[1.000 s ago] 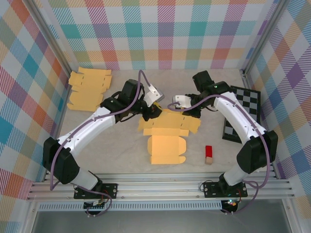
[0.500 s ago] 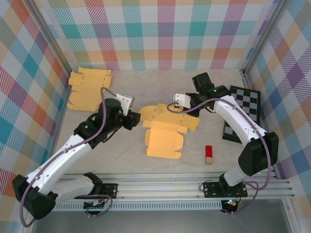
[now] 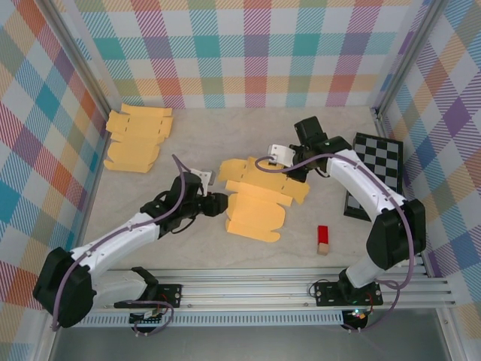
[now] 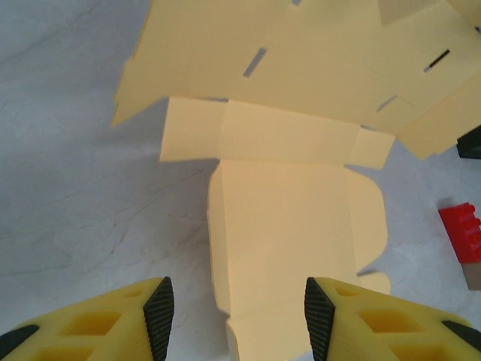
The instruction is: Fold the paper box
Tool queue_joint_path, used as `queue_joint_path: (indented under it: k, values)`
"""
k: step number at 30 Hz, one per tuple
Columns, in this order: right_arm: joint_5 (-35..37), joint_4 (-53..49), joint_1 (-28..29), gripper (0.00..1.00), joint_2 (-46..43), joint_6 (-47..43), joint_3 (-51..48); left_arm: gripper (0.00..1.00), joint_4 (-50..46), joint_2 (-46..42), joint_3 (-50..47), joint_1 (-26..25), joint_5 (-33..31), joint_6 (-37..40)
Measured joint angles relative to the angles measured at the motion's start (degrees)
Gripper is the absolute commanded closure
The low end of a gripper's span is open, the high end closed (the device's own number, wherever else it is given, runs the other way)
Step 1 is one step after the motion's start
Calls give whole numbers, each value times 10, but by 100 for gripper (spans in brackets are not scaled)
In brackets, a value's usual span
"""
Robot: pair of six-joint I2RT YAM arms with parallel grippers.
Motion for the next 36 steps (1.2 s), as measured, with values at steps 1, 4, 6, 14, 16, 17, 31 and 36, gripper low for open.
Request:
queue_joint_path:
  k: [1, 4, 6, 14, 16, 17, 31, 36]
  values:
    - [-1, 0, 0, 100, 0, 0, -2, 47, 12, 22, 9, 0, 2, 0]
    - [-4, 0, 1, 100, 0, 0, -3, 45, 40, 73, 27, 0, 3, 2]
    - [-7, 0, 1, 100, 0, 0, -3, 43, 58, 95, 28, 1, 4, 7]
    - [-26, 1, 1, 100, 0, 0, -5, 34, 73, 140, 38, 28, 2, 40]
    - [-28, 2, 1, 100, 0, 0, -7, 34, 77, 144, 42, 37, 2, 48]
    - [-29, 2, 1, 100, 0, 0, -8, 34, 79, 148, 44, 39, 3, 50]
    - [-27, 2, 1, 100, 1, 36, -5, 51, 120, 205, 76, 32, 64, 4]
    - [-32, 2, 1, 100, 3, 52, -2, 50, 145, 232, 89, 16, 68, -18]
